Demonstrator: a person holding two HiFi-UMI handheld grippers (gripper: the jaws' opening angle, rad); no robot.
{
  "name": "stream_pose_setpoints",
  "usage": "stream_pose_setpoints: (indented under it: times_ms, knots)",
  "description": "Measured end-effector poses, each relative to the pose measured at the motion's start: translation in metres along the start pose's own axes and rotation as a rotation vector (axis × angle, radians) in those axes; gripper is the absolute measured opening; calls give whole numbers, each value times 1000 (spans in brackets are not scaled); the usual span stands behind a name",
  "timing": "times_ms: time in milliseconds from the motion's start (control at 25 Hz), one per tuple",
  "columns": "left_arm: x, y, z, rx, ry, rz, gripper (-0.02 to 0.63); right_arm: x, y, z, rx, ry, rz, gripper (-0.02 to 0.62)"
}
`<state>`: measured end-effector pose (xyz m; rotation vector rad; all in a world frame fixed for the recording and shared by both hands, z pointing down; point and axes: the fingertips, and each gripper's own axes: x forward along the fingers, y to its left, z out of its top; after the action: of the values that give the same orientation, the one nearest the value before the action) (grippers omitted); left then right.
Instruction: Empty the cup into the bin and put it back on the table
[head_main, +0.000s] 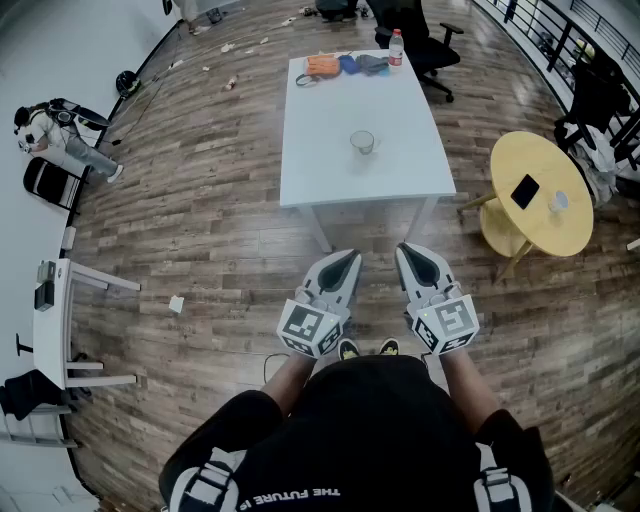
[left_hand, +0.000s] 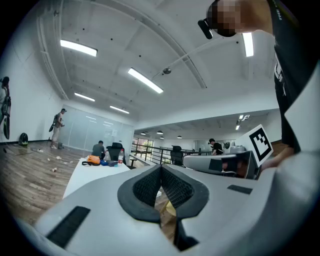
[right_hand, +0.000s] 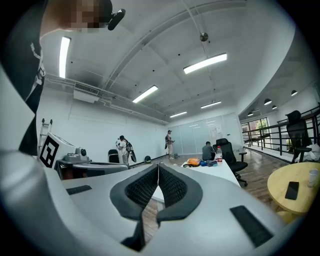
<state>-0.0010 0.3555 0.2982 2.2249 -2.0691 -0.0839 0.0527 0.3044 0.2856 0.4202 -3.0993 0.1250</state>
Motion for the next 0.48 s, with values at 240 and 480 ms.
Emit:
stream_pose_setpoints:
  times_ms: [240, 480]
  knots:
    - [-6, -1, -3, -10, 12, 2, 21, -2, 8, 0, 4, 2, 11, 17]
    - [-10, 2, -1, -8, 5, -2, 21, 1, 10, 0, 6, -3, 9, 17]
